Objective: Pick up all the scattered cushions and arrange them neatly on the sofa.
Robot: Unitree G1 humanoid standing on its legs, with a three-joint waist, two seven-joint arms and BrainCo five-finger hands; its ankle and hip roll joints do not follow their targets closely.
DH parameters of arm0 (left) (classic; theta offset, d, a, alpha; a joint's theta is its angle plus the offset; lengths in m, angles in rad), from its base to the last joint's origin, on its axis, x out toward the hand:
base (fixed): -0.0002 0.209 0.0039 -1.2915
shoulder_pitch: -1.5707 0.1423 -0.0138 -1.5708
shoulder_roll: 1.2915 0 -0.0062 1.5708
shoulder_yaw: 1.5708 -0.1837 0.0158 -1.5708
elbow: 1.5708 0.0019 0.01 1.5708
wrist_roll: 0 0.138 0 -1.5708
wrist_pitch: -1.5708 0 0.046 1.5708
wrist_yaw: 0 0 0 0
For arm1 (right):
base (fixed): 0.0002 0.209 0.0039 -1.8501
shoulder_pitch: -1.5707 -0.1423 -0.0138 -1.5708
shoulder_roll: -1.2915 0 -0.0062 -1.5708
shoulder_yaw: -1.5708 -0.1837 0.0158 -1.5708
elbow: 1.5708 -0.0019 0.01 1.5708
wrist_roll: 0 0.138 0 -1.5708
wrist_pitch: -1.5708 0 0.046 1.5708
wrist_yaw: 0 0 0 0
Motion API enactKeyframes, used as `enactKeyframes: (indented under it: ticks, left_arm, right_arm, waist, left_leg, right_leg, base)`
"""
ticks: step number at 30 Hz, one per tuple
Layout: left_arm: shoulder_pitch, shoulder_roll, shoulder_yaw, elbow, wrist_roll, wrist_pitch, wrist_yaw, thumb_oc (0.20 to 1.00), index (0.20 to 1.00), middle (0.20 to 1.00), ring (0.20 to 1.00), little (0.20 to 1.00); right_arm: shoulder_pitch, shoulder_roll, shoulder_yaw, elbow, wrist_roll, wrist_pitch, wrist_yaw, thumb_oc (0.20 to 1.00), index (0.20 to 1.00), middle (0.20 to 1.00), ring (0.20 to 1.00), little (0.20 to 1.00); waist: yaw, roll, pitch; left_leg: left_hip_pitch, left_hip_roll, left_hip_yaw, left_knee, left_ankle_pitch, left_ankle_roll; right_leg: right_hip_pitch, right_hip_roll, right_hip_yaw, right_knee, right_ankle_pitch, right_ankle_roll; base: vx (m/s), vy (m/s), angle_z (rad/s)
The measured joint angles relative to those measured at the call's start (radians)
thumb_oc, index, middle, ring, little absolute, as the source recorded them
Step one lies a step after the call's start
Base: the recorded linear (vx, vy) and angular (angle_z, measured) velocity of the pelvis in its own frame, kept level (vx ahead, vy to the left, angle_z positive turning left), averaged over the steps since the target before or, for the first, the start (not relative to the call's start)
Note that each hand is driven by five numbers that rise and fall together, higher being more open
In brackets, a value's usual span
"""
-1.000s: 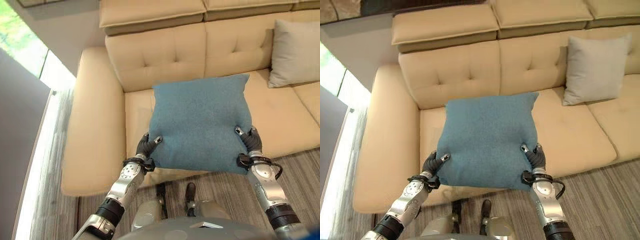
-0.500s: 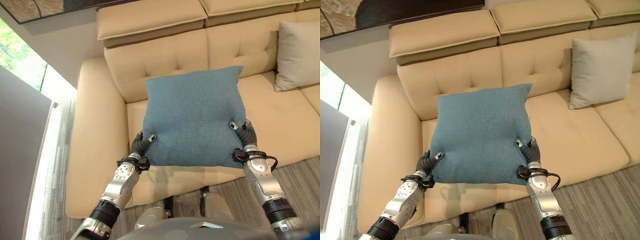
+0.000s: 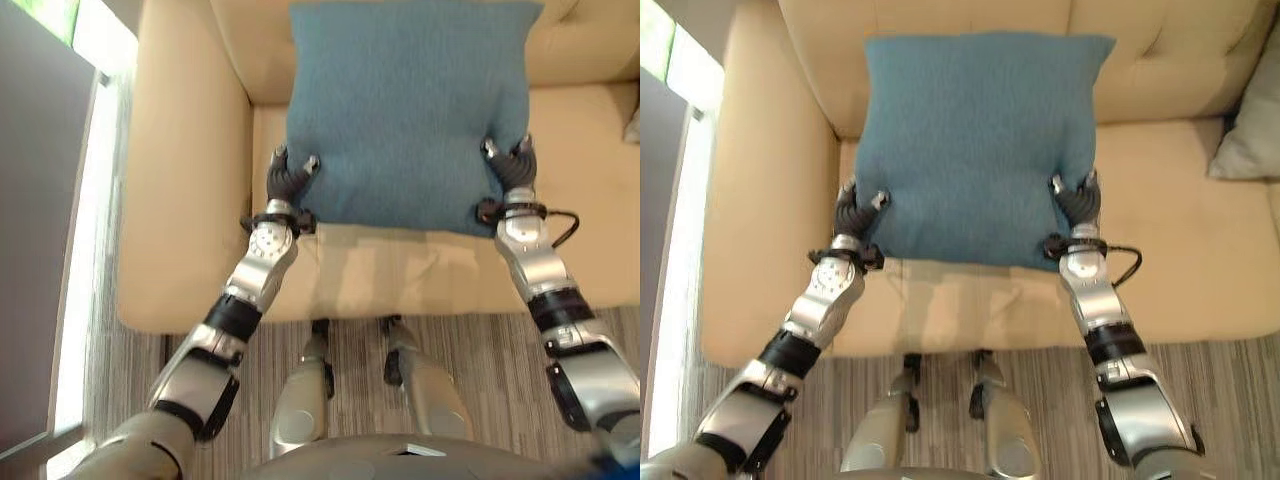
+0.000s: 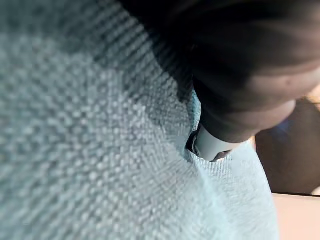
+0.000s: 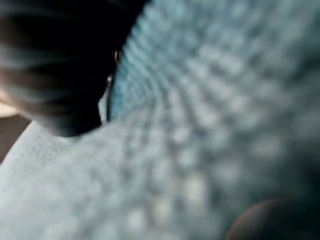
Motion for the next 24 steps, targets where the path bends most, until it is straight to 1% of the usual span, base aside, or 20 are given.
enactKeyframes:
  ticks: [1,2,3,4,6,8,11,13,15,16,18,19,22,23,24]
  left_arm:
    - [-0.066,0.003,-0.007,0.040,0.000,-0.001,0.018,0.200,0.200,0.200,0.200,0.200]
    - [-0.111,0.007,-0.011,0.054,0.002,-0.004,0.040,0.200,0.200,0.200,0.200,0.200]
    - [-0.154,0.015,-0.021,0.055,0.011,-0.013,0.064,0.200,0.200,0.200,0.200,0.200]
    - [-0.189,0.016,-0.023,0.053,0.036,-0.033,0.080,0.200,0.200,0.200,0.200,0.200]
    - [-0.199,0.008,-0.014,0.034,0.054,-0.074,0.117,0.200,0.200,0.200,0.200,0.200]
    - [-0.207,0.003,0.004,0.019,0.083,-0.101,0.168,0.200,0.200,0.200,0.200,0.200]
    - [-0.220,-0.004,0.004,0.019,0.116,-0.110,0.221,0.200,0.200,0.200,0.200,0.200]
    - [-0.226,-0.021,0.010,0.018,0.140,-0.110,0.276,0.200,0.200,0.200,0.200,0.200]
    - [-0.273,-0.012,0.004,0.045,0.155,-0.118,0.315,0.200,0.200,0.200,0.200,0.200]
    - [-0.357,0.001,-0.016,0.133,0.156,-0.119,0.316,0.200,0.200,0.200,0.200,0.200]
    - [-0.594,0.014,-0.082,0.392,0.149,-0.116,0.312,0.200,0.200,0.200,0.200,0.200]
    - [-0.689,0.026,-0.119,0.486,0.138,-0.108,0.295,0.200,0.200,0.200,0.200,0.200]
    - [-0.758,0.041,-0.203,0.583,0.074,-0.085,0.218,0.200,0.200,0.200,0.200,0.200]
    - [-0.796,0.044,-0.242,0.652,0.056,-0.068,0.170,0.200,0.200,0.200,0.200,0.200]
    - [-0.815,0.046,-0.238,0.675,0.055,-0.059,0.152,1.000,1.000,1.000,1.000,1.000]
  right_arm:
    - [-0.058,-0.012,0.012,0.026,-0.007,0.003,-0.014,0.200,0.200,0.200,0.200,0.200]
    - [-0.094,-0.018,0.015,0.026,-0.023,0.004,-0.042,0.200,0.200,0.200,0.200,0.200]
    - [-0.132,-0.039,0.021,0.025,-0.037,0.004,-0.067,0.200,0.200,0.200,0.200,0.200]
    - [-0.162,-0.062,0.021,0.017,-0.044,0.004,-0.087,0.200,0.200,0.200,0.200,0.200]
    - [-0.166,-0.075,0.019,-0.031,-0.083,0.002,-0.137,0.200,0.200,0.200,0.200,0.200]
    - [-0.198,-0.075,0.020,-0.048,-0.150,-0.009,-0.191,0.200,0.200,0.200,0.200,0.200]
    - [-0.226,-0.077,0.030,-0.048,-0.207,-0.015,-0.235,0.200,0.200,0.200,0.200,0.200]
    - [-0.245,-0.080,0.046,-0.051,-0.259,-0.014,-0.269,0.200,0.200,0.200,0.200,0.200]
    - [-0.323,-0.093,0.078,-0.018,-0.273,-0.017,-0.299,0.200,0.200,0.200,0.200,0.200]
    - [-0.403,-0.110,0.119,0.055,-0.270,-0.017,-0.310,0.200,0.200,0.200,0.200,0.200]
    - [-0.641,-0.110,0.232,0.278,-0.245,-0.009,-0.316,0.200,0.200,0.200,0.200,0.200]
    - [-0.733,-0.108,0.270,0.364,-0.214,-0.004,-0.312,0.200,0.200,0.200,0.200,0.200]
    - [-0.780,-0.105,0.355,0.465,-0.104,0.002,-0.269,0.200,0.200,0.200,0.200,0.200]
    - [-0.802,-0.093,0.408,0.536,-0.063,0.020,-0.235,0.200,0.200,0.200,0.200,0.200]
    - [-0.807,-0.089,0.422,0.549,-0.052,0.030,-0.221,0.373,0.373,0.373,0.373,0.373]
  waist:
    - [-0.001,0.000,0.000]
    - [-0.004,0.001,0.001]
    - [-0.006,0.002,0.001]
    - [-0.004,0.003,0.002]
    - [-0.009,0.003,0.001]
    - [-0.011,0.003,0.001]
    - [-0.010,0.003,0.001]
    - [-0.009,0.003,0.001]
    - [-0.012,0.003,0.001]
    - [-0.010,0.003,0.001]
    - [-0.009,0.002,0.002]
    - [-0.009,0.002,0.002]
    - [-0.012,0.002,0.002]
    - [-0.013,0.002,0.002]
    - [-0.013,0.002,0.002]
  left_leg:
    - [-0.026,0.000,0.001,-0.004,0.007,0.001]
    - [-0.044,-0.001,0.001,-0.006,0.022,0.005]
    - [-0.060,-0.005,0.002,-0.005,0.023,0.006]
    - [-0.073,-0.007,0.002,-0.005,0.023,0.006]
    - [-0.077,-0.010,0.002,-0.005,0.024,0.006]
    - [-0.079,-0.017,0.004,-0.005,0.024,0.006]
    - [-0.083,-0.025,0.003,-0.003,0.024,0.006]
    - [-0.088,-0.032,0.002,-0.002,0.024,0.006]
    - [-0.118,-0.039,0.001,0.002,0.024,0.006]
    - [-0.141,-0.040,0.000,0.004,0.024,0.006]
    - [-0.209,-0.040,0.000,0.016,0.027,0.009]
    - [-0.235,-0.039,-0.001,0.018,0.035,0.009]
    - [-0.240,-0.038,0.000,0.018,0.037,0.011]
    - [-0.243,-0.038,0.001,0.018,0.037,0.011]
    - [-0.251,-0.038,0.001,0.019,0.037,0.011]
  right_leg:
    - [-0.028,-0.002,0.000,0.000,0.004,-0.004]
    - [-0.046,-0.004,-0.002,0.000,0.013,-0.014]
    - [-0.064,-0.007,-0.002,0.000,0.018,-0.021]
    - [-0.076,-0.010,-0.002,0.000,0.017,-0.022]
    - [-0.078,-0.014,0.001,0.001,0.018,-0.024]
    - [-0.079,-0.022,0.003,0.001,0.018,-0.024]
    - [-0.079,-0.030,0.003,0.001,0.018,-0.025]
    - [-0.081,-0.037,0.003,0.001,0.018,-0.025]
    - [-0.107,-0.046,0.004,0.001,0.018,-0.025]
    - [-0.128,-0.047,0.004,0.001,0.019,-0.025]
    - [-0.185,-0.047,0.004,0.001,0.026,-0.033]
    - [-0.209,-0.046,0.004,0.001,0.030,-0.035]
    - [-0.215,-0.044,0.004,0.003,0.030,-0.036]
    - [-0.221,-0.044,0.005,0.006,0.030,-0.036]
    - [-0.233,-0.044,0.008,0.013,0.030,-0.036]
  base:
    - [0.00,0.000,0.00]
    - [0.00,0.000,0.00]
    - [0.00,0.000,0.00]
    - [0.05,0.014,0.04]
    - [0.06,0.015,0.07]
    - [0.03,0.005,0.03]
    - [0.04,-0.010,0.07]
    - [0.02,-0.031,0.07]
    - [-0.01,-0.040,0.08]
    - [-0.03,-0.047,0.11]
    - [-0.03,-0.048,0.10]
    - [-0.02,-0.044,0.05]
    - [-0.01,-0.013,0.01]
    - [-0.03,-0.022,-0.04]
    - [-0.03,-0.018,-0.08]
